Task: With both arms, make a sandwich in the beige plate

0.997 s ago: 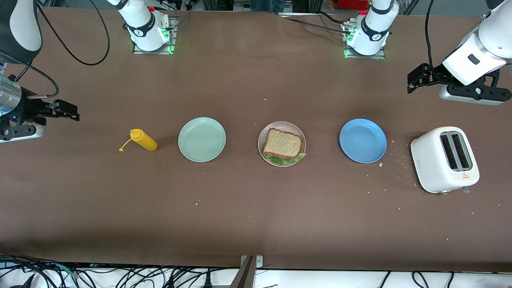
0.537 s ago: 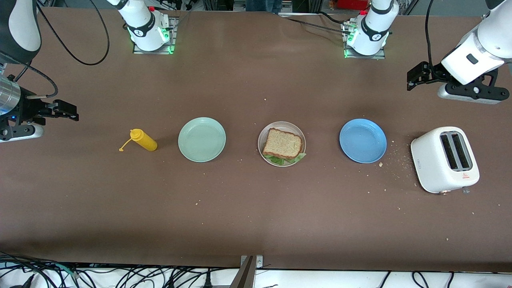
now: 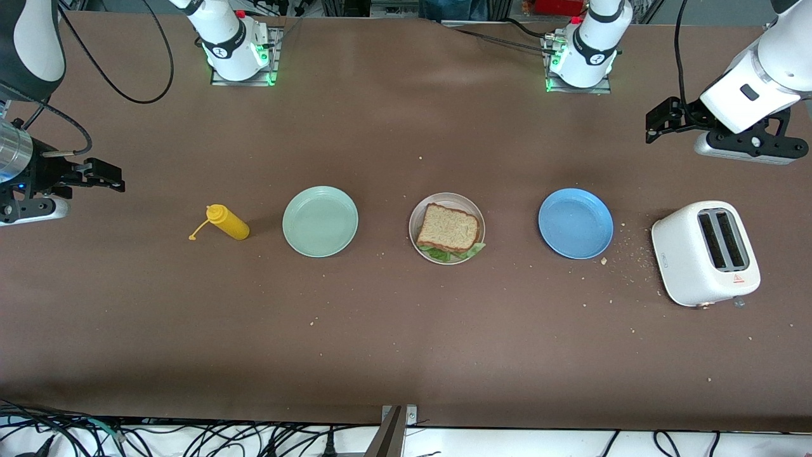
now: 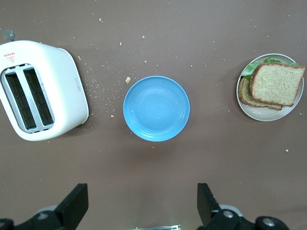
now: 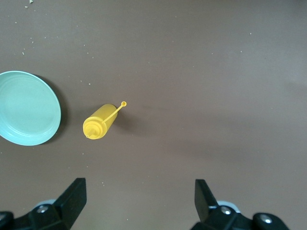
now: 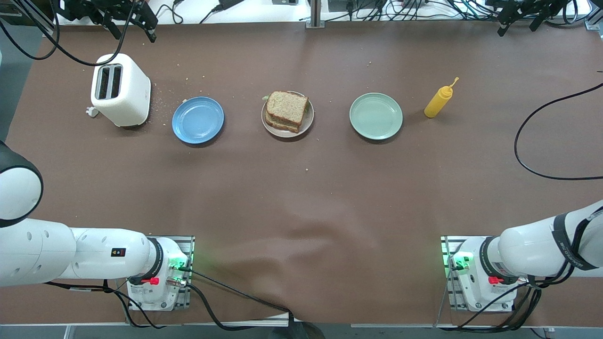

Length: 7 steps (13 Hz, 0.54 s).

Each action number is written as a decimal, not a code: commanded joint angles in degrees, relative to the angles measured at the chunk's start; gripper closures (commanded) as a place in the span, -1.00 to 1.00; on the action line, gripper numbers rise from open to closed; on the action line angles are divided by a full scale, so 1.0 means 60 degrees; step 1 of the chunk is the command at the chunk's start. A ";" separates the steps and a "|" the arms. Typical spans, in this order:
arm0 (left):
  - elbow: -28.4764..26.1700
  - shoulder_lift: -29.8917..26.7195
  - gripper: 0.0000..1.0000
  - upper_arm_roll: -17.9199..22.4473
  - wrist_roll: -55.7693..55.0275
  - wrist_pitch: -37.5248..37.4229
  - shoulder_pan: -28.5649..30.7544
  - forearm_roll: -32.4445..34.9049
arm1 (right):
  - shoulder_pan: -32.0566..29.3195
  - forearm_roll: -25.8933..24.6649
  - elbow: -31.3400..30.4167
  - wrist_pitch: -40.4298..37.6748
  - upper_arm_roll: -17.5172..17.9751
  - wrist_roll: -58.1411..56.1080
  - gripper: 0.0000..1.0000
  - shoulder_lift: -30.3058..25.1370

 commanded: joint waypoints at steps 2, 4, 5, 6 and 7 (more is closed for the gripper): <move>-0.0003 -0.0123 -1.00 -0.0029 0.0218 -0.0076 0.0020 0.0184 | -0.0096 0.0192 0.0130 -0.0007 0.0048 0.0082 -1.00 0.0015; -0.0003 -0.0137 -1.00 -0.0029 0.0218 -0.0076 0.0020 0.0184 | -0.0082 0.0193 0.0130 -0.0080 0.0063 0.0096 -1.00 -0.0029; -0.0003 -0.0137 -1.00 -0.0029 0.0218 -0.0091 0.0020 0.0184 | -0.0082 0.0193 0.0130 -0.0037 0.0078 0.0096 -1.00 -0.0029; -0.0003 -0.0137 -1.00 -0.0029 0.0218 -0.0091 0.0020 0.0184 | -0.0082 0.0193 0.0130 -0.0022 0.0078 0.0096 -1.00 -0.0044; -0.0003 -0.0137 -1.00 -0.0029 0.0218 -0.0091 0.0005 0.0184 | -0.0082 0.0178 0.0130 -0.0022 0.0078 0.0082 -1.00 -0.0058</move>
